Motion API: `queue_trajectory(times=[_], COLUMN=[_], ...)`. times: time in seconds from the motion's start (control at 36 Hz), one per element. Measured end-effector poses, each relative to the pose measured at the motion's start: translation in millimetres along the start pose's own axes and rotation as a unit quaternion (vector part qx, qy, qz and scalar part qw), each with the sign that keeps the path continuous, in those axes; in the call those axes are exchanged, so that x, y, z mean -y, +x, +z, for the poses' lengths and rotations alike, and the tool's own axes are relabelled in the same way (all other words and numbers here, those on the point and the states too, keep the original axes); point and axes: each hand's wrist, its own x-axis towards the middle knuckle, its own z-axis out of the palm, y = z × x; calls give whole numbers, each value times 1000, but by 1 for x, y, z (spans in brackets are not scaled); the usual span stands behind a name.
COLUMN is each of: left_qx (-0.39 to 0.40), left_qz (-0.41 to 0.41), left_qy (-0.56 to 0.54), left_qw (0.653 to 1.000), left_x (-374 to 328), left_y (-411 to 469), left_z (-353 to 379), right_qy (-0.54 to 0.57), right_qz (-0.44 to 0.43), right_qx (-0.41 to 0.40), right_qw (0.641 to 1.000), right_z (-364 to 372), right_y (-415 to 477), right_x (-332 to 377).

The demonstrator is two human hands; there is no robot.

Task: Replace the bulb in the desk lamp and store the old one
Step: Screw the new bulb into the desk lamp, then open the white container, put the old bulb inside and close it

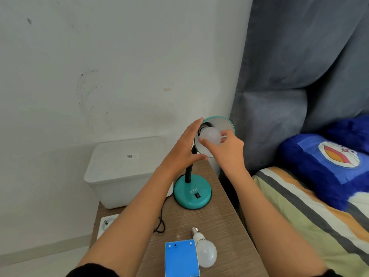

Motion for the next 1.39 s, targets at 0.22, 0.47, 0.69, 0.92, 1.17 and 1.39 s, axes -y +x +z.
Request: queue_trajectory(times=[0.22,0.47,0.69,0.92,1.17,1.39], left_qx=[-2,2,11,43,41,22], left_qz=[2,-1,-3,14,-16,-179], left_qy=[-3,4,22,103,232,248], left_qw=[1000,1000,1000,994,972,952], left_x=[0,-2,-4,-16,-20,21], left_y=[-2,-1,-2,-7,-28,-70], left_z=[0,4,0,-9,-47,-98], right_qy=[-53,-21,-13,-82,-82,-135], right_qz=[-98,-48,-46,-39,-165,-233], right_qx=[3,-38,-13,56,33,119], right_qw=[994,998,999,994,982,956], right_z=[0,2,3,-5,-6,47], right_y=[-4,-7,-10,-15,-45,-62], right_x=[0,4,6,16,39,47])
